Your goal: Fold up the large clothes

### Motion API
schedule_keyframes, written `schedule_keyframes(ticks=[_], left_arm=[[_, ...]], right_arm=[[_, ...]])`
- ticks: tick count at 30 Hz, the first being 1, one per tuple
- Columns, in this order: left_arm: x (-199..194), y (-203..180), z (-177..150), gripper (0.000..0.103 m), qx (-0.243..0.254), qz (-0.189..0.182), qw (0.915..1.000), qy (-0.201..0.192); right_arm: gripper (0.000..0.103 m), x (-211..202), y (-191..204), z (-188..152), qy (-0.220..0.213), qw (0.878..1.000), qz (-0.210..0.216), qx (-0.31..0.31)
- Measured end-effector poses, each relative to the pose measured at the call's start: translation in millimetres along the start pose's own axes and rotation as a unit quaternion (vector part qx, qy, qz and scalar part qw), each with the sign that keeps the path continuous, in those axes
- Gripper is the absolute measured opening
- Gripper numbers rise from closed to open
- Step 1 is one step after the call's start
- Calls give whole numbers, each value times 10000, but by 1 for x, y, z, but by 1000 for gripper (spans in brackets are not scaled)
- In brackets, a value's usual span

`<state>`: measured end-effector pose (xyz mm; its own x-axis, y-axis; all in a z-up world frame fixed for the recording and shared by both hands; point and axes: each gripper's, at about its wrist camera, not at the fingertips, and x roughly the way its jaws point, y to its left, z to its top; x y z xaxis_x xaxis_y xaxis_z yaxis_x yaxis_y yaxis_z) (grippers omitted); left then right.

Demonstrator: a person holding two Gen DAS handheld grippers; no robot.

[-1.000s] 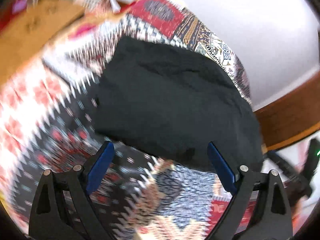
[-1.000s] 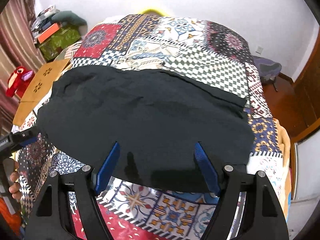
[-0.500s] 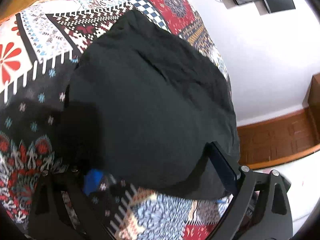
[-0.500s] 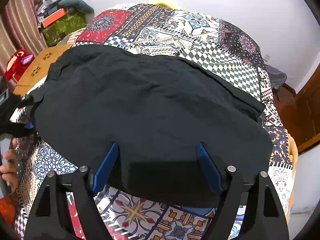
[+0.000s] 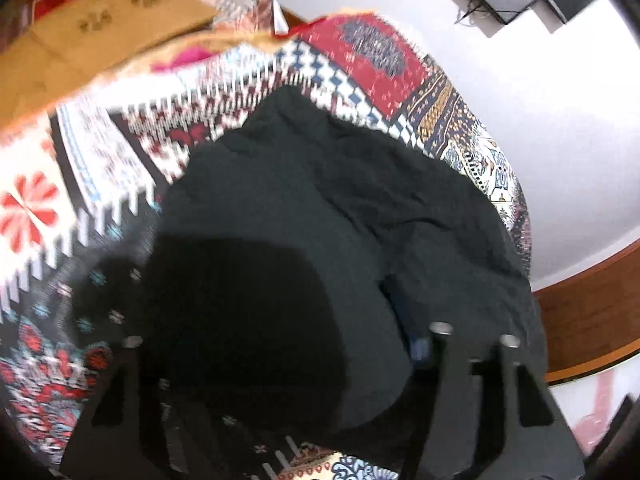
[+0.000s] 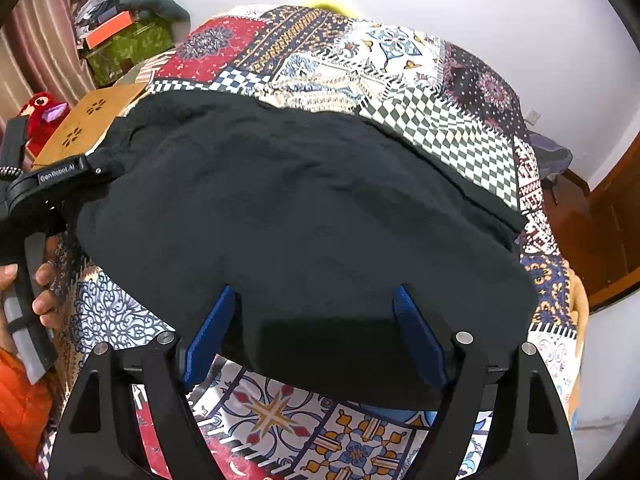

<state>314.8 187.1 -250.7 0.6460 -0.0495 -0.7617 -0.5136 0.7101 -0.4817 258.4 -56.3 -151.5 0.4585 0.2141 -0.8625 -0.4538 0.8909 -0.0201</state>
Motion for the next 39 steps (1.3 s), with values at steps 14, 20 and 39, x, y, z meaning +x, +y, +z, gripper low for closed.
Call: schedule_keyframes(ticks=[14,20,39], left_arm=[[-118,-19,22,39,1242,695,9724,-1847],[-163,-38,17,39,2081,946,9419,-2461],[-171,-136,-42,38,3648,298,9025,-2271]], right_arm=[[79,-11,70,47,-350,9957,851,-100],[82,26,111,42,313,9856,1643,-264],[80,13,9,-22,624,9900,1155,510]])
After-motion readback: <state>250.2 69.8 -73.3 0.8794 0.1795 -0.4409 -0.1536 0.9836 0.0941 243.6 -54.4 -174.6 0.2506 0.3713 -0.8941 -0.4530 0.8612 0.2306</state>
